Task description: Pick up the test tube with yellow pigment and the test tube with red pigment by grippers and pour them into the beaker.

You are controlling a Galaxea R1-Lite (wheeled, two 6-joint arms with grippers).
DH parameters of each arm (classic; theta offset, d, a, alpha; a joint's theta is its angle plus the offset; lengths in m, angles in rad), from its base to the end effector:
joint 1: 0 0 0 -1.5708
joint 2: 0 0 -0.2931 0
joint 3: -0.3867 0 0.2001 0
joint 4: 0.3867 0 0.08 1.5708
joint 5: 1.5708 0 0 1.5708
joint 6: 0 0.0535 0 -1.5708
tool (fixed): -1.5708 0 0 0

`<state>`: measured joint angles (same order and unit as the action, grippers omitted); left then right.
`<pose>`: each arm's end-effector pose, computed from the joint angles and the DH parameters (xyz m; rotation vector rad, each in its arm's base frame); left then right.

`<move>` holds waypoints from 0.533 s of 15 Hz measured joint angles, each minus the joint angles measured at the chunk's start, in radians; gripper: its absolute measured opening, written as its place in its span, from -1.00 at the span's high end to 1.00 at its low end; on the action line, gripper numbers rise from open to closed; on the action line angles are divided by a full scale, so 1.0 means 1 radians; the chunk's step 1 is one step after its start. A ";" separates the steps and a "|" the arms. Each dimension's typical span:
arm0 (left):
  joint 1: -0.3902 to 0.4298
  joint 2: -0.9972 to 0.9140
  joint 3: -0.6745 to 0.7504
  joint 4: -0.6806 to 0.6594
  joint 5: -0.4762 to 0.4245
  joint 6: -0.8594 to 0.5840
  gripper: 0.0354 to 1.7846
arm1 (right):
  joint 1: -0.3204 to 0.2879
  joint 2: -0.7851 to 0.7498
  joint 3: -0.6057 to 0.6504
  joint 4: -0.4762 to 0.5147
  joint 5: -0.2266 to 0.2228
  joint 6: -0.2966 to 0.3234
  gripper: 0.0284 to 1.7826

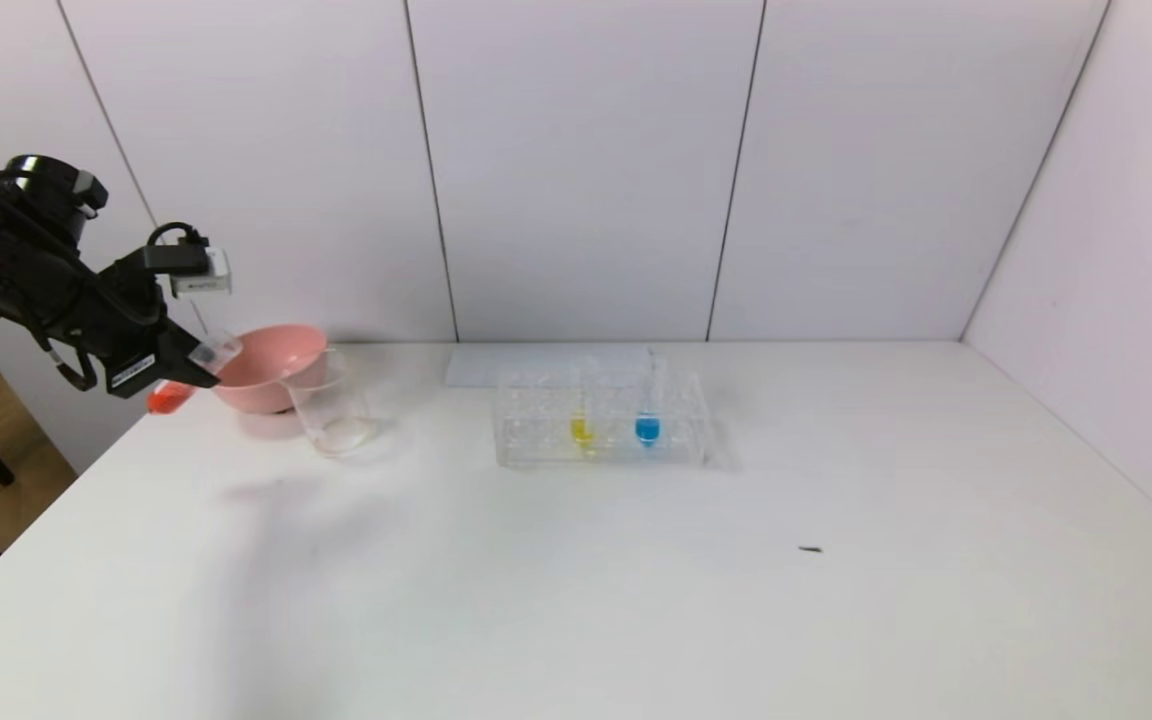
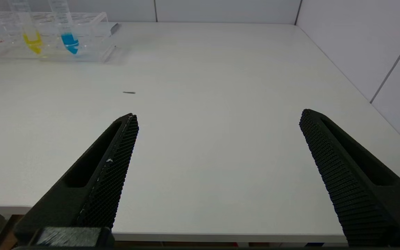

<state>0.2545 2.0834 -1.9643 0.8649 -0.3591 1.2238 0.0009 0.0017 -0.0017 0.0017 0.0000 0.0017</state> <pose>0.4003 0.0847 0.2000 0.8333 0.7333 -0.6352 0.0257 0.0000 0.0757 0.0017 0.0017 0.0009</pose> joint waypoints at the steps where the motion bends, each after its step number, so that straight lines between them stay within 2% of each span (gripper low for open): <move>1: -0.005 0.003 -0.006 -0.001 0.002 0.003 0.52 | 0.000 0.000 0.000 0.000 0.000 0.000 -0.91; 8: -0.022 0.019 -0.023 -0.019 0.034 0.067 0.52 | 0.000 0.000 0.000 0.000 0.000 0.000 -0.91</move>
<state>0.2323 2.1028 -1.9868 0.8455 -0.3247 1.2911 0.0009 0.0017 -0.0017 0.0017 0.0000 0.0013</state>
